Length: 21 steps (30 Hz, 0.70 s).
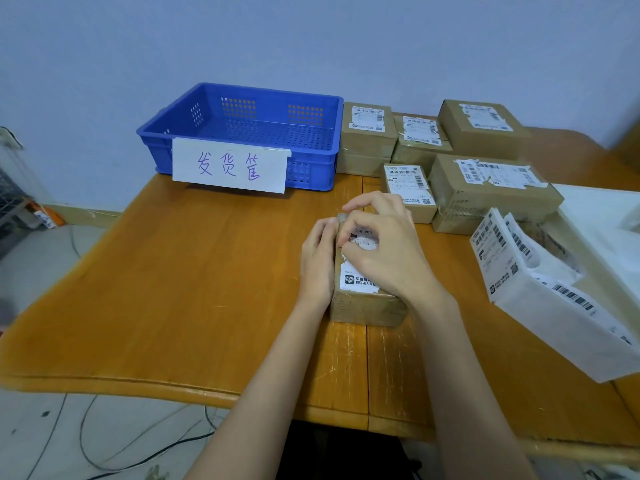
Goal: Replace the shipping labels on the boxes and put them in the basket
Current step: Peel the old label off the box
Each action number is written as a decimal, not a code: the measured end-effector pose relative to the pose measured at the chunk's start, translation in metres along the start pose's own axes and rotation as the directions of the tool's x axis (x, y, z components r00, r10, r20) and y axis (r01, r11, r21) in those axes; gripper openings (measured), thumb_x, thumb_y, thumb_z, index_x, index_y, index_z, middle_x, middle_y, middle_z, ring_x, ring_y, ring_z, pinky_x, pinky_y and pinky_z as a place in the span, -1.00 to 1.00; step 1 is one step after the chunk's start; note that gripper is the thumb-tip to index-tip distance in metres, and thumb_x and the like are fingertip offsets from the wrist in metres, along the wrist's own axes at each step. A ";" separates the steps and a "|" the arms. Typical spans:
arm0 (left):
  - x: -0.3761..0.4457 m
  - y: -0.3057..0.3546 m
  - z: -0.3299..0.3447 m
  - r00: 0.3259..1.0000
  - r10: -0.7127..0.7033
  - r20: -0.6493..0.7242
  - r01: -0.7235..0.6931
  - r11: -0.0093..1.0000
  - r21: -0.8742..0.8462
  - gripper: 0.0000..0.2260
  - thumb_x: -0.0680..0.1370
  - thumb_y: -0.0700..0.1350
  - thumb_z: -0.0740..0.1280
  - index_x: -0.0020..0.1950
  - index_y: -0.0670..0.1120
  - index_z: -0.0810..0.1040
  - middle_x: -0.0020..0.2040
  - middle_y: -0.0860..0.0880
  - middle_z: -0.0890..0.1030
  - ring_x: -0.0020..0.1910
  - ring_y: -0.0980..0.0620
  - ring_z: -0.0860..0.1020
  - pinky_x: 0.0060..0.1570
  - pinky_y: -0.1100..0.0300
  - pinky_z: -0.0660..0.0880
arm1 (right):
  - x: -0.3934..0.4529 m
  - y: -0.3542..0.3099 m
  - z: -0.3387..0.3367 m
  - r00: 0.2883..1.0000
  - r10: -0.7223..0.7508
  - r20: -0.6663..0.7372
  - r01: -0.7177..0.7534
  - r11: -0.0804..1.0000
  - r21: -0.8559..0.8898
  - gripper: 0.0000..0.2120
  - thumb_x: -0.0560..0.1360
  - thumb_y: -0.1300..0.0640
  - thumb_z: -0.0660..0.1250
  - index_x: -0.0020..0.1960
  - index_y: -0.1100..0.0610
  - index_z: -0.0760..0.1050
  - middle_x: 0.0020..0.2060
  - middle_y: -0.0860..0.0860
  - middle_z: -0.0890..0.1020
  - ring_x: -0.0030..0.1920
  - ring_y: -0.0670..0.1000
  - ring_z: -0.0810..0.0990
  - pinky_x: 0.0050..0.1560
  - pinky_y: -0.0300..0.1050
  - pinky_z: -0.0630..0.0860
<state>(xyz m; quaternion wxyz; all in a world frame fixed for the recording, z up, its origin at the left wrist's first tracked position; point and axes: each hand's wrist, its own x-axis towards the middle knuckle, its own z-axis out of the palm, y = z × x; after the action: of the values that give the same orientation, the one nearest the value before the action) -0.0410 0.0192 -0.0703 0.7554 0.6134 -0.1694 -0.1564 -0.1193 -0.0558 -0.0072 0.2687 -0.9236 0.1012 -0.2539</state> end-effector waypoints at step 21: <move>-0.001 0.002 0.001 1.000 0.022 -0.008 -0.022 0.999 0.023 -0.79 0.68 -0.08 0.22 0.02 -0.15 0.60 -0.15 0.06 0.63 -0.09 0.06 0.56 0.01 -0.02 0.47 | 0.001 0.004 0.001 1.000 0.004 -0.001 -0.004 0.999 0.036 -0.78 0.41 0.23 0.37 -0.33 -0.05 0.56 0.18 -0.24 0.47 0.31 -0.14 0.24 0.34 -0.01 0.26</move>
<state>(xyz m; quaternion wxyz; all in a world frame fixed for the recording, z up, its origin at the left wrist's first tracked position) -0.0421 0.0196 -0.0678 0.7505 0.6209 -0.1751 -0.1436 -0.1178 -0.0587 -0.0098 0.2857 -0.9183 0.0986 -0.2557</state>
